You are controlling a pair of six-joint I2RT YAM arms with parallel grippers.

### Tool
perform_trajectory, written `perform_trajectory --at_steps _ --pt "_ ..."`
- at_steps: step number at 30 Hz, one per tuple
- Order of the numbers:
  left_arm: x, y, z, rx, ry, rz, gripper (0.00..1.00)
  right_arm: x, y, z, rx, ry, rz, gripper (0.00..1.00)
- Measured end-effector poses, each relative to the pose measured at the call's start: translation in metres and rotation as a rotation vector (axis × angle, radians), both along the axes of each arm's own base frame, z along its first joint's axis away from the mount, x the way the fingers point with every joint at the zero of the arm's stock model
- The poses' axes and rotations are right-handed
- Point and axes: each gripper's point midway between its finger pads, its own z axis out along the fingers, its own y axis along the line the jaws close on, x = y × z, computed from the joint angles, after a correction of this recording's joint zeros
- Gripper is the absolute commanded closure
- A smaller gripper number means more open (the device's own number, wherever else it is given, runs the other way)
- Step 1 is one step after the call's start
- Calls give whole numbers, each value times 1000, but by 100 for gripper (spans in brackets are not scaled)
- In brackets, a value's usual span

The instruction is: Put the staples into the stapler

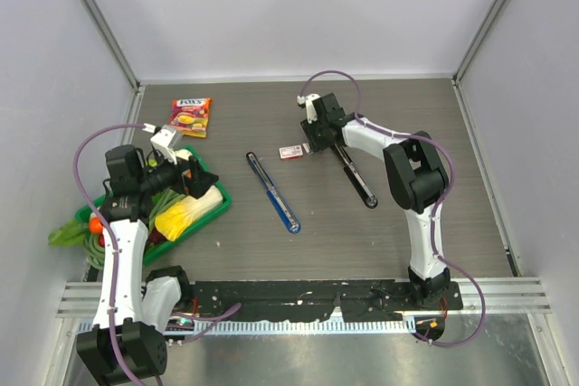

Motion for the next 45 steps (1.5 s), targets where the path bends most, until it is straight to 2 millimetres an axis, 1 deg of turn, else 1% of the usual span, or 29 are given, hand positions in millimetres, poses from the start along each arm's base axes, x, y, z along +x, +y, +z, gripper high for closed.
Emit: perform_trajectory --at_steps 11,19,25,28,45 --pt "0 0 0 0 0 1 0 6 -9 2 -42 -27 -41 63" --pt "0 1 0 -2 0 3 0 9 -9 5 -42 -36 -45 63" --pt "0 1 -1 -4 2 0 0 12 -13 6 -65 -49 -58 63" --pt "0 1 -1 -4 2 0 0 14 -13 2 -70 -45 -58 63" --pt "0 2 -4 -6 11 6 0 12 -8 2 -49 -33 -45 62"
